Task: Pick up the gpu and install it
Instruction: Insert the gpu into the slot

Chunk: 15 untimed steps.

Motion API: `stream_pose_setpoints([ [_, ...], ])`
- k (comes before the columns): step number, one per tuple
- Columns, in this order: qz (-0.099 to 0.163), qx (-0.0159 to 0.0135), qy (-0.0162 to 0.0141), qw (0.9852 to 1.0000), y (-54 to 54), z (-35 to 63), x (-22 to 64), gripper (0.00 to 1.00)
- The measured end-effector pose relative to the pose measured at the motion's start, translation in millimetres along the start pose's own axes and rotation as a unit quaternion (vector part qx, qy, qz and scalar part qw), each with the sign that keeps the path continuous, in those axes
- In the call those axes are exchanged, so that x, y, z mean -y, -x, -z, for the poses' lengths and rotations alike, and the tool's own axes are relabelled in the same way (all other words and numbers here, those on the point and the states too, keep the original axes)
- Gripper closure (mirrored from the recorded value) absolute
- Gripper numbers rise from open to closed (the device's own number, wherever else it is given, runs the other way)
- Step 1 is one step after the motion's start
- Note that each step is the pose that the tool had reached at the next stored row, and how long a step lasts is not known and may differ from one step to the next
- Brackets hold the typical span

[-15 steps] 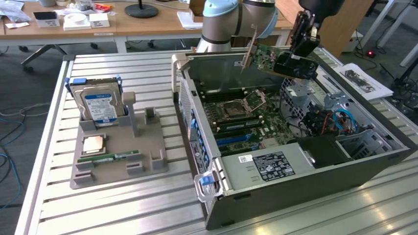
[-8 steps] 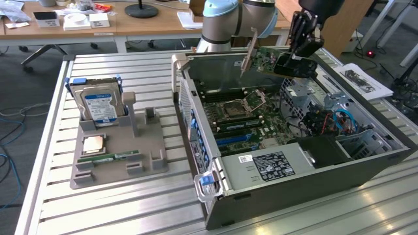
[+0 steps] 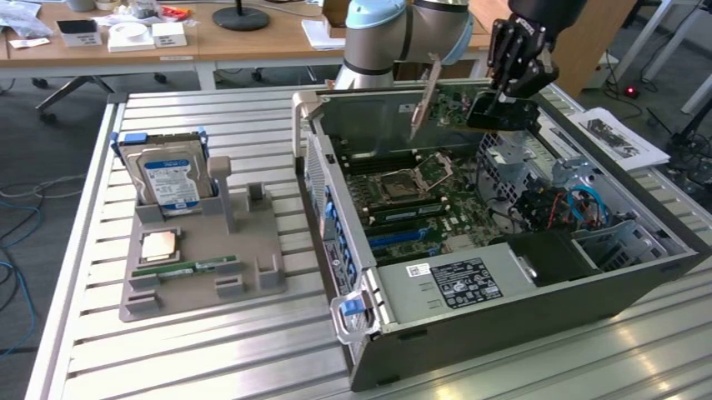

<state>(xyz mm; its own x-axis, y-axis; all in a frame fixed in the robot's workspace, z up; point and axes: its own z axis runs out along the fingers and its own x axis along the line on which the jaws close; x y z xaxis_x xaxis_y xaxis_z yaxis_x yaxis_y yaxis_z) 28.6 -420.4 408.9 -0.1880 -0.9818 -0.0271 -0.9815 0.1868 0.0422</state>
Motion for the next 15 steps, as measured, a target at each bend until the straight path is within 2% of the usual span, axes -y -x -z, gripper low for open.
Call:
stream_pose_setpoints([
  [4, 0.025, -0.001, 0.0007, 0.9997, 0.0, -0.2, 0.0, 0.73],
  [6, 0.035, -0.0013, 0.0001, 0.9994, 0.1, -0.7, 0.1, 0.73],
  [11, 0.055, -0.0009, -0.0079, 0.9984, 0.0, -2.4, 0.1, 0.73],
  [15, 0.059, -0.0009, -0.0086, 0.9982, -0.1, -2.5, 0.1, 0.73],
])
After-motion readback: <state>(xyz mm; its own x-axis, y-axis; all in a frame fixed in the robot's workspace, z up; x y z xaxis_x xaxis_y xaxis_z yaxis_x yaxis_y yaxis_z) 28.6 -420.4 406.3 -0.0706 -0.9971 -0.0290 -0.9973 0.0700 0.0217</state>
